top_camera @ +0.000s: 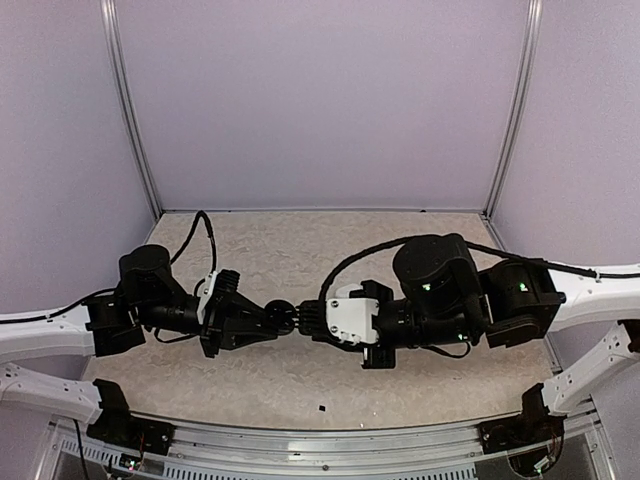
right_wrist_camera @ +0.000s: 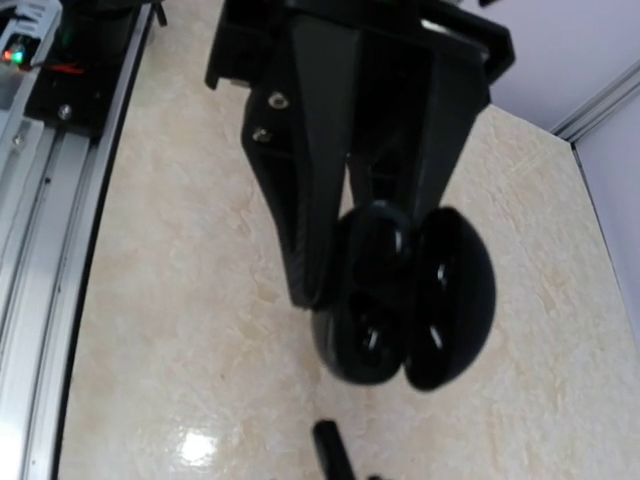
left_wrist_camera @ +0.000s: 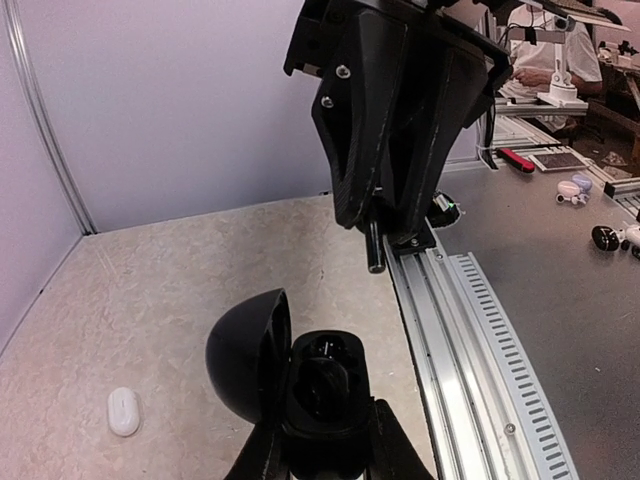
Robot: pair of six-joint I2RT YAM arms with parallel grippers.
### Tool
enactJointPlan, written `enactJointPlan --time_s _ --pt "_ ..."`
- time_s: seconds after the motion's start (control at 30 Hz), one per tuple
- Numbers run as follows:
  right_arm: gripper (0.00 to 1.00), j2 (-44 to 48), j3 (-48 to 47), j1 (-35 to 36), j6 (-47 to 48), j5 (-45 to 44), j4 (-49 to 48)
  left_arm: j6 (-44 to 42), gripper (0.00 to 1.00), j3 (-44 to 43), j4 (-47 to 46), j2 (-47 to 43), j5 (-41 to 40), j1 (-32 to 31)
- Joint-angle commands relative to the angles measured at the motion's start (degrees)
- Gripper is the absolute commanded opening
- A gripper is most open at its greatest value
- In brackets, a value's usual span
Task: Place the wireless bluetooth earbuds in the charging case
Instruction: Insert the left earbud into the left side groove of the charging case.
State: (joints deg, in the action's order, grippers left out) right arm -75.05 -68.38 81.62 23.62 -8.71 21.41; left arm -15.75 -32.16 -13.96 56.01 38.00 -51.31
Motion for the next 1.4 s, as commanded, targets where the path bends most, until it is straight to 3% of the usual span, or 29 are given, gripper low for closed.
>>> enactJointPlan --time_s 0.0,1.37 --pt "0.09 -1.2 -3.1 1.1 2.9 -1.9 3.2 -1.2 0.00 -1.9 0.8 0.7 1.5 -0.5" --pt "0.07 -7.2 -8.3 1.1 10.3 -4.0 6.2 -1.4 0.00 -4.9 3.8 5.0 4.1 -2.4"
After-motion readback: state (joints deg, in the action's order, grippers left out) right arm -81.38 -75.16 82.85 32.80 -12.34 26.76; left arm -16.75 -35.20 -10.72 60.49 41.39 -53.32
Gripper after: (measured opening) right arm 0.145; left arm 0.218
